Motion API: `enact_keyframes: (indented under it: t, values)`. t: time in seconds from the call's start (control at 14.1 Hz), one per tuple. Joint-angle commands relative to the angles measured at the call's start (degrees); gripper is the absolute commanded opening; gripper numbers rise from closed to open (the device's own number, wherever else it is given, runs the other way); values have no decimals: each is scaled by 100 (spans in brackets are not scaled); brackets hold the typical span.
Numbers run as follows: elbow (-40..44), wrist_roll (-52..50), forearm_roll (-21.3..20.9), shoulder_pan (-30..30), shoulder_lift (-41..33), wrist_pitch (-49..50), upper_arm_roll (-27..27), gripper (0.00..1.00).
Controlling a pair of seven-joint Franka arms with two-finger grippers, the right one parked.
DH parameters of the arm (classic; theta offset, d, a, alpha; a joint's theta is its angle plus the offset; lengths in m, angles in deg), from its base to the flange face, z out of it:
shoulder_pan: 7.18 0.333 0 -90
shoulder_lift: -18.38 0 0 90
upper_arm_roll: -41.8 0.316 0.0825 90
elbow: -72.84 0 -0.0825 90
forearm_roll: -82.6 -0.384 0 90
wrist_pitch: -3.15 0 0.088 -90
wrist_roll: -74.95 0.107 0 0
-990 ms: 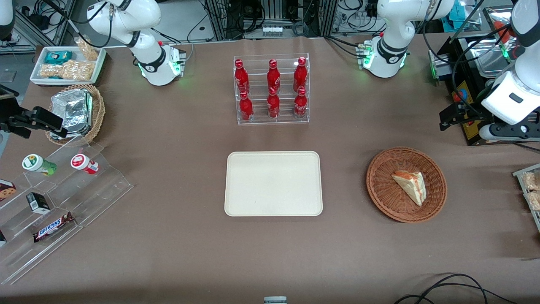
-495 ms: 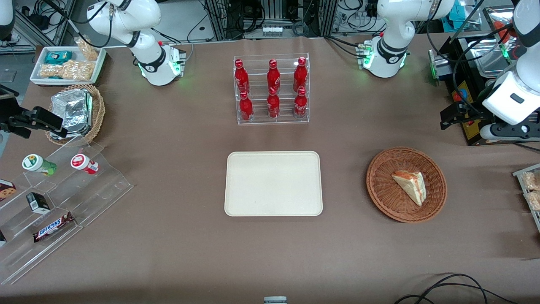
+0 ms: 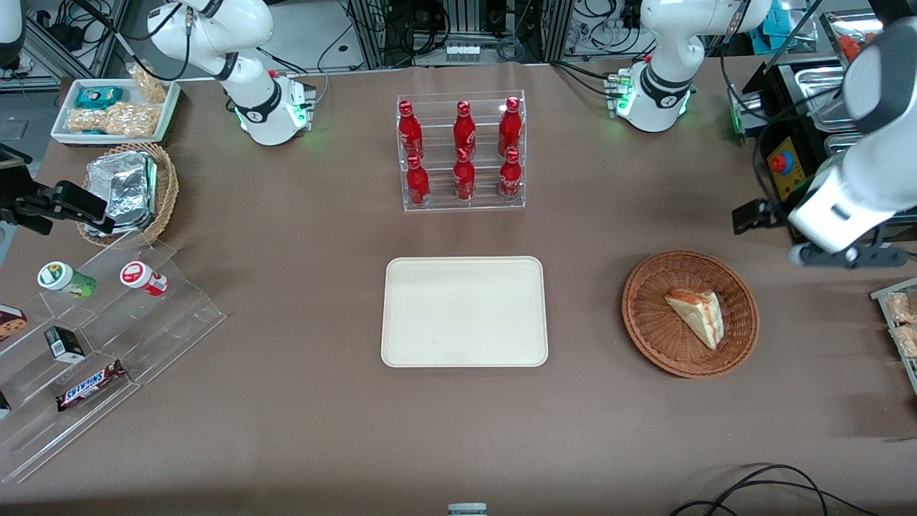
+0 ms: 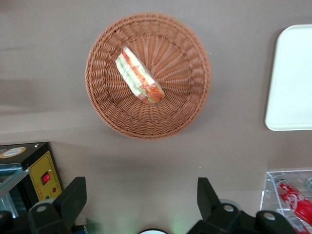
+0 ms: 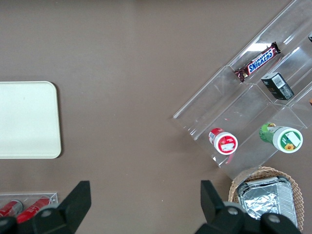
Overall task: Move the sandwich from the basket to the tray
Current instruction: 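Move the left gripper down over the sandwich in the wicker basket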
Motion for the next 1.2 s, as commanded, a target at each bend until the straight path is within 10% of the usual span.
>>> enact_keyframes:
  t: [0.0,0.35,1.06,1.13]
  values:
    - [-513,-146,-100,-67,267,-758,34,100]
    - [-1798,-1295,-108,-49,460,-2772,43,100]
    - [-1703,-4056,-73,-5,1672,-3969,298,100]
    - [-1694,-4388,-47,-14,1796,-4153,298,79]
